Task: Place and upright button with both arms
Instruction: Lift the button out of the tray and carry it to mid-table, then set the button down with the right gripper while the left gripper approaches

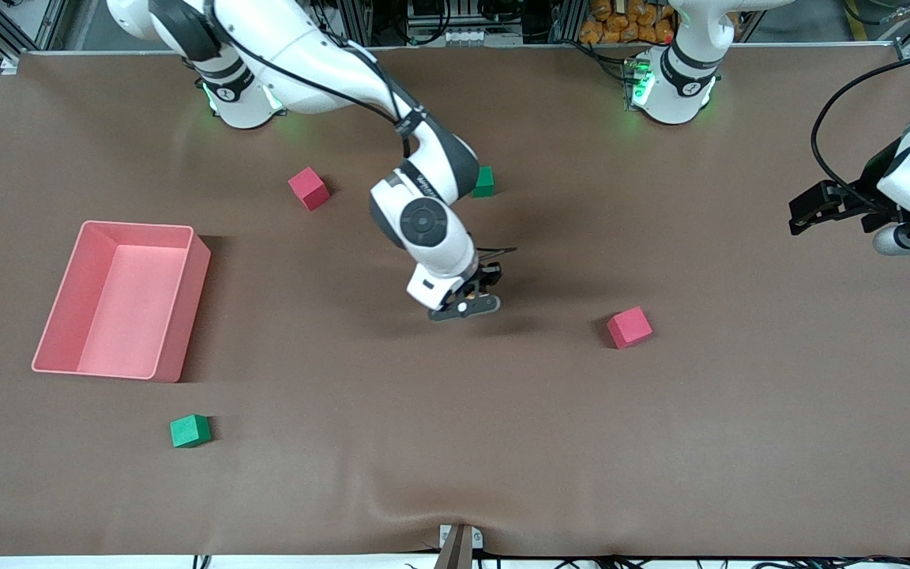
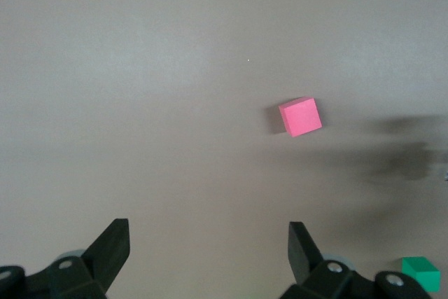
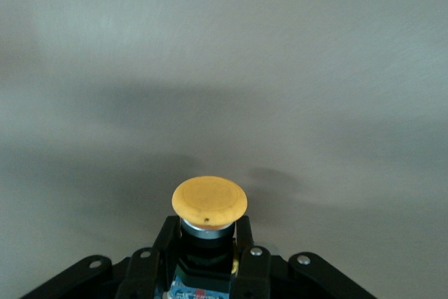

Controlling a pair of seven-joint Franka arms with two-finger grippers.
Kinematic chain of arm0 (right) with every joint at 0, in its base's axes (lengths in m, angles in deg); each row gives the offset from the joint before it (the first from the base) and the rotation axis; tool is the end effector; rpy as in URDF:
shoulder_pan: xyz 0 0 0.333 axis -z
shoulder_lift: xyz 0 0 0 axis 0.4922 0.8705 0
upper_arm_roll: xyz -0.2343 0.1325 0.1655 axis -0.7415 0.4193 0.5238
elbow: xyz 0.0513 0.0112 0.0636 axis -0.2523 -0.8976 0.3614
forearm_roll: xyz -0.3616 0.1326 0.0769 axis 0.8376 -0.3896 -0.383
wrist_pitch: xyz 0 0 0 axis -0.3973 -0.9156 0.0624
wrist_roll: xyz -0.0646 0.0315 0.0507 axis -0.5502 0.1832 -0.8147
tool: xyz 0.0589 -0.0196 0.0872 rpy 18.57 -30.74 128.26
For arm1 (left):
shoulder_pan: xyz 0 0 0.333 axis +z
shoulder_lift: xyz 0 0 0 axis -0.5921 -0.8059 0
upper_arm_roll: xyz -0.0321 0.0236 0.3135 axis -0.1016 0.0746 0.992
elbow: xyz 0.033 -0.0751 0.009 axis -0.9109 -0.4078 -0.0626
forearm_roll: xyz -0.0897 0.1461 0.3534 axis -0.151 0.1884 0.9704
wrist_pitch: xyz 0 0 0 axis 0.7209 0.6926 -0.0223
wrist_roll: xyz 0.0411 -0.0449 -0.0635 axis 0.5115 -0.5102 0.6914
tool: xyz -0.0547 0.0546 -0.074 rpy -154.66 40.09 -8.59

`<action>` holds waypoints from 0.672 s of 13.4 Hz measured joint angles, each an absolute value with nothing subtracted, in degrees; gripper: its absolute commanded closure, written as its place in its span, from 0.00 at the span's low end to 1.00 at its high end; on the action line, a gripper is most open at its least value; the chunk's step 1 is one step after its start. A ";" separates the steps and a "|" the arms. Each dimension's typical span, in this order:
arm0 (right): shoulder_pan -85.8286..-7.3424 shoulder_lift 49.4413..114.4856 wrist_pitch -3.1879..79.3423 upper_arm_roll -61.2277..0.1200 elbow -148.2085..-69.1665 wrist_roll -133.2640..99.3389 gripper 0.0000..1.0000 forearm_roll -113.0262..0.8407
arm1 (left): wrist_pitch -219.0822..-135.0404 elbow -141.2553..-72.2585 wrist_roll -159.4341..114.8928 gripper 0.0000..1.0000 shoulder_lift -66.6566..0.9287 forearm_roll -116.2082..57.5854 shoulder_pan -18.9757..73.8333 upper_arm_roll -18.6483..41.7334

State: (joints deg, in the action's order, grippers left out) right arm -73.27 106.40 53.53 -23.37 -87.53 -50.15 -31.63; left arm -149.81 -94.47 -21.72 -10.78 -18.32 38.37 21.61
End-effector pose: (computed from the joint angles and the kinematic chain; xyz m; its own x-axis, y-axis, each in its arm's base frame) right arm 0.5241 0.5336 0.2290 0.9869 0.1589 -0.0266 0.1499 -0.9662 -0.2096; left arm 0.5701 -0.0546 0.6122 0.9997 0.0161 -0.0159 0.0156 -0.9995 -0.0282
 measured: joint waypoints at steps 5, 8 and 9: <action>-74.96 108.60 54.98 -23.64 -86.96 -50.82 0.00 -31.46 | -149.76 -94.52 -21.72 0.00 -12.12 -18.32 36.70 20.97; -75.39 109.05 57.77 -23.65 -86.94 -50.83 0.00 -31.32 | -149.76 -94.53 -21.57 0.00 -14.66 -18.32 33.74 20.46; -75.38 109.06 58.11 -23.77 -86.86 -50.83 0.00 -31.32 | -149.76 -94.54 -21.57 0.00 -15.54 -18.32 33.04 20.43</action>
State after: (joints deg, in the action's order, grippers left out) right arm -75.38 109.06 58.11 -23.77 -86.86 -50.83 -31.32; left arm -149.76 -94.54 -21.57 -15.54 -18.32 33.04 20.43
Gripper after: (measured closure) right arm 0.339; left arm 0.000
